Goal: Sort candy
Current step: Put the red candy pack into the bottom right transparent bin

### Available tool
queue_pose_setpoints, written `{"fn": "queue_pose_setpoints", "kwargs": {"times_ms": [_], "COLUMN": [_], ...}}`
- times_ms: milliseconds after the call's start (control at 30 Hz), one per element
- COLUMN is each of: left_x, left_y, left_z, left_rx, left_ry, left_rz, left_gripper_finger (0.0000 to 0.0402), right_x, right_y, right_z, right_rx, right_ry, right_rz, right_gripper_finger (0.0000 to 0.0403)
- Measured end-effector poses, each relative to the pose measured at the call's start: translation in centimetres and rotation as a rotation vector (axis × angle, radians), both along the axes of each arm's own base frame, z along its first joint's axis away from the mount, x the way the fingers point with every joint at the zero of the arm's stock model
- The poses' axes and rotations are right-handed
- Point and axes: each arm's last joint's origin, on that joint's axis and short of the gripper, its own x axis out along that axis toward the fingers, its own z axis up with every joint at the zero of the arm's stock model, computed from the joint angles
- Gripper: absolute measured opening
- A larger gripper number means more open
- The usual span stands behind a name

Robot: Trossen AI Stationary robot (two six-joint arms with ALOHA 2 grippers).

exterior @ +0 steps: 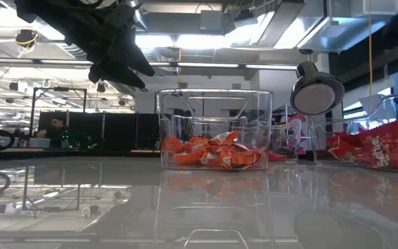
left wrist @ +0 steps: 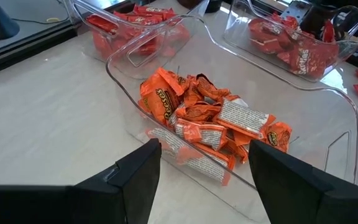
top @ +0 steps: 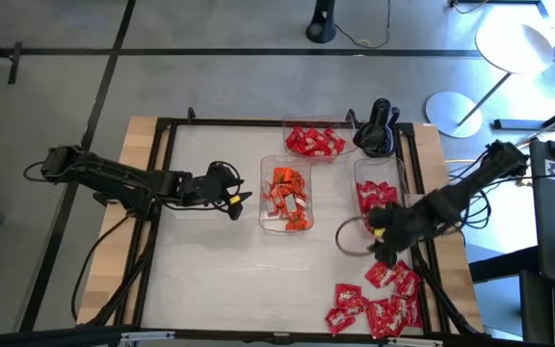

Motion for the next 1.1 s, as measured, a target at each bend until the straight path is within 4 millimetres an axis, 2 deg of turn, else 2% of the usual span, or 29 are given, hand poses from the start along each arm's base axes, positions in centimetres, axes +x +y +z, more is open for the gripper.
{"fn": "queue_pose_setpoints", "kwargs": {"times_ms": [267, 500, 633, 700, 833, 1100], "left_x": [0.0, 0.0, 0.0, 0.0, 0.0, 0.0], "left_y": [0.0, 0.0, 0.0, 0.0, 0.0, 0.0], "left_z": [0.0, 0.0, 0.0, 0.0, 0.0, 0.0], "left_rx": [0.0, 0.0, 0.0, 0.0, 0.0, 0.0], "left_ry": [-0.001, 0.0, 0.0, 0.001, 0.002, 0.002], "left_rz": [0.0, 0.0, -0.001, -0.001, -0.001, -0.001], "left_gripper_finger": [0.0233, 0.0233, 0.0233, 0.0233, 0.0233, 0.0233], "right_x": [1.2, 1.9, 1.5, 0.9, -0.2, -0.5], "right_y": [4.0, 5.3, 5.7, 5.5, 5.3, 5.7], "right_z": [-3.8, -7.6, -10.1, -11.2, -12.1, -12.2], "right_rx": [-0.045, -0.055, 0.041, 0.021, -0.023, -0.02], "right_ry": [0.219, 0.485, 0.49, 0.496, 0.52, 0.533], "right_rz": [-0.046, -0.121, -0.11, -0.132, -0.174, -0.154], "right_gripper_finger": [0.0239, 0.0237, 0.0237, 0.0237, 0.0237, 0.0237]}}
